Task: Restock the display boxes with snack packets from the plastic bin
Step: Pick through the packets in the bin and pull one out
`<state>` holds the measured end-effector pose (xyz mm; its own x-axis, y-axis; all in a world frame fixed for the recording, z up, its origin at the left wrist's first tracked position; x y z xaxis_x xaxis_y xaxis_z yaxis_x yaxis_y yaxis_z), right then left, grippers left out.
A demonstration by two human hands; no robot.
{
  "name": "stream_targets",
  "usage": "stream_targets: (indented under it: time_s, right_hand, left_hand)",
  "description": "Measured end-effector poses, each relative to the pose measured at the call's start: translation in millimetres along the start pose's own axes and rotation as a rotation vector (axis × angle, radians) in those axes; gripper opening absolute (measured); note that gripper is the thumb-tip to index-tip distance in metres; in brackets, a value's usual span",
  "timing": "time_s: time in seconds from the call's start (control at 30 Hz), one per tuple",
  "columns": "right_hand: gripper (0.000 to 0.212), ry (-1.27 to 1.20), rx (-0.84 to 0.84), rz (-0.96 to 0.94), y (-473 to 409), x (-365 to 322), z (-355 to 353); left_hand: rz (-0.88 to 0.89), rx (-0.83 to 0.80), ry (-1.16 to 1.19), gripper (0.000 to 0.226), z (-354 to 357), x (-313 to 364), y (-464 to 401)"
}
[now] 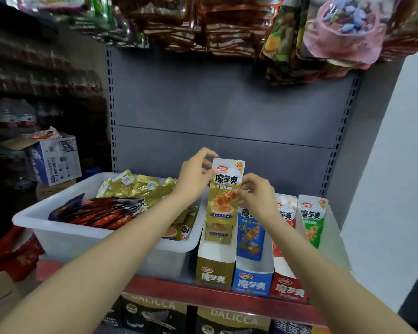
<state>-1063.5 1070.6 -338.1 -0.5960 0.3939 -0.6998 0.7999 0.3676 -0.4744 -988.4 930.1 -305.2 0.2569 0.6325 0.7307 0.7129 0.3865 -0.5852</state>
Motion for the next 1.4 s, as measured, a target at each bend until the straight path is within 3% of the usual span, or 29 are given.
stream_targets:
  time_s: [0.13, 0.3, 0.5, 0.67, 0.83, 1.1, 1.27, 1.4]
  right_hand:
    - [0.025, -0.013, 0.039, -0.051, -5.9, 5.0, -1.7]
    - [0.007, 0.173, -0.017, -0.124, -15.5, 7.9, -2.9]
    - [0.004, 0.371, 0.019, -0.281, -19.4, 5.7, 4.8]
    - [0.007, 0.544, -0.051, -0.277, -19.9, 8.5, 7.4]
    - [0.013, 0.571, 0.0, -0.278, -21.0, 6.0, 4.1]
    - [0.026, 0.739, -0.091, -0.218, -26.9, 6.2, 16.3]
    - [0.022, 0.781, -0.027, -0.258, -22.7, 4.8, 18.3]
    - [0.028, 0.651, 0.0, -0.272, -15.6, -5.8, 20.0]
  left_hand:
    - [0.013, -0.096, -0.132, 0.006, 5.8, -9.4, -6.0]
    - [-0.02, -0.169, -0.262, 0.01, 15.1, -19.2, -4.5]
    - [0.048, -0.137, -0.351, 0.019, 13.9, -20.4, -6.6]
    - [0.023, -0.275, -0.481, 0.011, 22.2, -22.3, -7.0]
    - [0.017, -0.216, -0.432, 0.009, 21.7, -22.8, -13.2]
    - [-0.068, -0.311, -0.512, 0.025, 29.4, -30.6, -15.6]
    - [-0.007, -0.215, -0.549, 0.024, 25.1, -31.2, -11.8]
    - [0.052, -0.147, -0.514, 0.025, 7.2, -24.1, -2.4]
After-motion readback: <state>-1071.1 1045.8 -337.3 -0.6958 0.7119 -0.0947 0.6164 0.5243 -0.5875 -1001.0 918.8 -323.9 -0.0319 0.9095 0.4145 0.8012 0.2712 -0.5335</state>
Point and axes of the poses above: each hand's wrist, its own y-axis away from the middle knuckle, its own z-axis out of the palm, x = y × z, the point moved 2 cm from there along -y, towards the middle knuckle, and after that the axes turned 6 degrees about y, right-handed, at the moved point
